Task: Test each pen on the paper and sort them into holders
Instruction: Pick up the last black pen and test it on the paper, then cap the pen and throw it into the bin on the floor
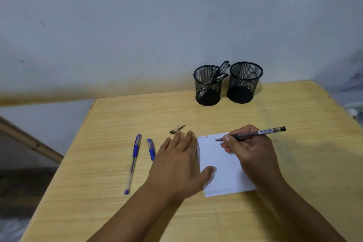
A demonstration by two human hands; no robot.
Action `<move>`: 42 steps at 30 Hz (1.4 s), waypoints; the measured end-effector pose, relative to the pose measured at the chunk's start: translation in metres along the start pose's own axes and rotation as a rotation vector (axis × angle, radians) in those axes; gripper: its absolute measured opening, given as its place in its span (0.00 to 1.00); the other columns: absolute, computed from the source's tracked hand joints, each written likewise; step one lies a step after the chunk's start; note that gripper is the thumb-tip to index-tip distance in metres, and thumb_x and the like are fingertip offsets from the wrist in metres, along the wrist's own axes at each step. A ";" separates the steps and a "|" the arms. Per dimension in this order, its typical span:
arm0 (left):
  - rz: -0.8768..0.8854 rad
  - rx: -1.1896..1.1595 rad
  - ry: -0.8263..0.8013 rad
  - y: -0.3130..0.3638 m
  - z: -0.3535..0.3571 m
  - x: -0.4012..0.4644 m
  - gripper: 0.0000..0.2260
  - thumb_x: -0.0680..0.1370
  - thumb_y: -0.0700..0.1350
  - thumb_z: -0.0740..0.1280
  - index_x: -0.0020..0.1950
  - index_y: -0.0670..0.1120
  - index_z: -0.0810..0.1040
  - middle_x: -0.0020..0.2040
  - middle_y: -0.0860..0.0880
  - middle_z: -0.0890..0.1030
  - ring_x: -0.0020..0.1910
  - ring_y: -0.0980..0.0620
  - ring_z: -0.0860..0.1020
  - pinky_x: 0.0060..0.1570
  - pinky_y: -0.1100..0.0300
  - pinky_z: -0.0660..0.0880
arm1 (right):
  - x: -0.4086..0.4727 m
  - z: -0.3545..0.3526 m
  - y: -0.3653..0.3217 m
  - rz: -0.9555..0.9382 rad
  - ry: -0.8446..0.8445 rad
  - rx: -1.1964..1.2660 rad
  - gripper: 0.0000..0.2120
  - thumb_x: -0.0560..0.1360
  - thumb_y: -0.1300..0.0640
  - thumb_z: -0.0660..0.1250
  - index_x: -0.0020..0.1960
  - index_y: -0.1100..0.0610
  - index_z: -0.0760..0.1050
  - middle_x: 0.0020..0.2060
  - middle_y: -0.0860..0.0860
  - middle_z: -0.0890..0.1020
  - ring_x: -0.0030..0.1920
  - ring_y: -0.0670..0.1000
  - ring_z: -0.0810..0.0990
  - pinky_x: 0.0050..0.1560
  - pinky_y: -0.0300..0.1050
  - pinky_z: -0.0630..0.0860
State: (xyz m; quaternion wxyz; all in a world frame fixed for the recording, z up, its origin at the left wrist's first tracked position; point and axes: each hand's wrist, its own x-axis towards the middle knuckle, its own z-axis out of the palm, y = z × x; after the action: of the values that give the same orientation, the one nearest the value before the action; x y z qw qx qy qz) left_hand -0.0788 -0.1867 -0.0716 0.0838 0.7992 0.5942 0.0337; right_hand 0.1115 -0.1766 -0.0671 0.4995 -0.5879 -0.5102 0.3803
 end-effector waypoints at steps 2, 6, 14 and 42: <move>-0.025 -0.031 0.039 -0.004 -0.003 0.002 0.40 0.75 0.70 0.54 0.81 0.49 0.52 0.81 0.54 0.50 0.80 0.52 0.45 0.76 0.54 0.45 | -0.001 -0.001 -0.002 0.009 -0.005 0.028 0.05 0.73 0.59 0.74 0.41 0.54 0.78 0.35 0.52 0.87 0.38 0.52 0.86 0.48 0.64 0.81; -0.116 -0.089 0.128 -0.020 -0.010 0.016 0.32 0.76 0.62 0.60 0.78 0.50 0.63 0.77 0.54 0.66 0.76 0.50 0.61 0.72 0.56 0.60 | -0.003 -0.002 -0.008 0.030 -0.008 0.090 0.04 0.73 0.61 0.73 0.42 0.57 0.78 0.35 0.54 0.86 0.39 0.54 0.86 0.50 0.65 0.80; -0.295 -0.135 0.211 -0.049 -0.009 0.043 0.11 0.79 0.50 0.63 0.56 0.50 0.81 0.53 0.51 0.79 0.55 0.45 0.74 0.51 0.53 0.74 | -0.009 -0.009 -0.012 0.100 0.013 0.167 0.04 0.72 0.63 0.73 0.42 0.58 0.79 0.34 0.55 0.86 0.39 0.56 0.86 0.52 0.65 0.80; -0.013 -0.850 0.252 0.060 -0.027 0.024 0.08 0.73 0.44 0.76 0.47 0.57 0.86 0.45 0.62 0.85 0.48 0.65 0.80 0.48 0.74 0.72 | -0.019 -0.055 -0.012 0.066 0.077 0.178 0.09 0.70 0.62 0.75 0.42 0.48 0.83 0.37 0.47 0.87 0.38 0.46 0.84 0.43 0.43 0.77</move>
State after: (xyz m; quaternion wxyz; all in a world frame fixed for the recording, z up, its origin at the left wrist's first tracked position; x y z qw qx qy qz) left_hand -0.0196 -0.1778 -0.0361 0.3323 0.6795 0.5383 0.3716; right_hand 0.1584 -0.2065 -0.0452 0.5563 -0.5718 -0.4353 0.4172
